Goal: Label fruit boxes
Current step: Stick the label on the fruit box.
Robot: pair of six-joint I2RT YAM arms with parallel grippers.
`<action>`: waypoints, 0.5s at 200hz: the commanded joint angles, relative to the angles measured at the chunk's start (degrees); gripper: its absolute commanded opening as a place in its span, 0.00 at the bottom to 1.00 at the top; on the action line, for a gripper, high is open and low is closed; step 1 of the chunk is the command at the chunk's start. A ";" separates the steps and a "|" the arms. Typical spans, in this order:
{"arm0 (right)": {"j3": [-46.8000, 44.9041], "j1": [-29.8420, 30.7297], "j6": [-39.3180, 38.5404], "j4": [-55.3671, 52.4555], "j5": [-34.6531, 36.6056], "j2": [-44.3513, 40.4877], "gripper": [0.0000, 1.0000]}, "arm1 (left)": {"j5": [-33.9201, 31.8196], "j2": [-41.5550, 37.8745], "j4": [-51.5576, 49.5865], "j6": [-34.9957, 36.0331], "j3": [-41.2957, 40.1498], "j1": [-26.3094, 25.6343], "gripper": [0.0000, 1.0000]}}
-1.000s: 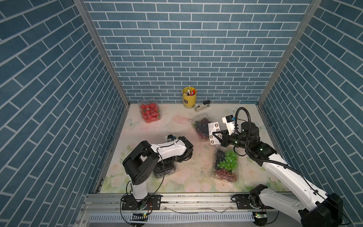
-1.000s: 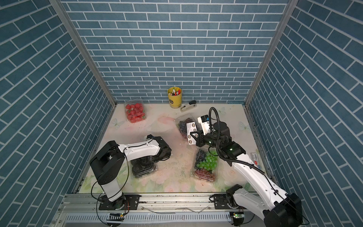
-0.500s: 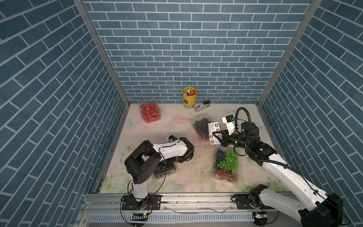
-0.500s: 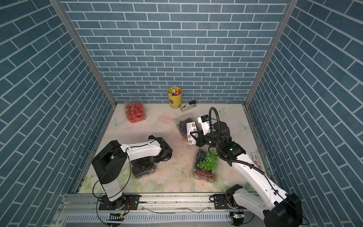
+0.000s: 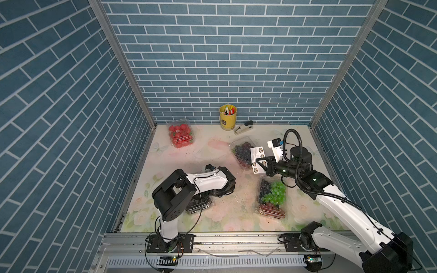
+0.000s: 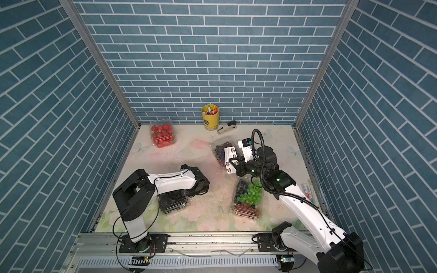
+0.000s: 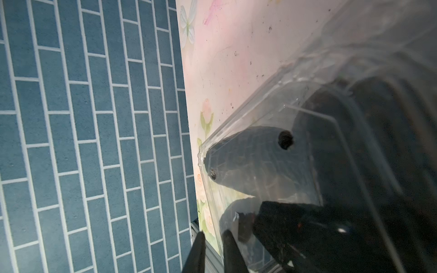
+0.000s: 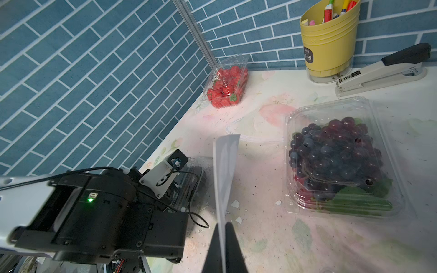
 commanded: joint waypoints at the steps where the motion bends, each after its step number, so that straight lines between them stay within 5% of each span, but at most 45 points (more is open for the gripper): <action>1: -1.38 -0.13 -0.22 1.45 -0.67 -0.45 0.00 | 0.84 0.50 0.16 0.51 1.42 -0.72 0.17; 100: -1.47 -0.13 -0.14 1.63 -0.75 -0.07 0.01 | 7.15 -2.84 6.48 4.55 0.29 -1.36 0.23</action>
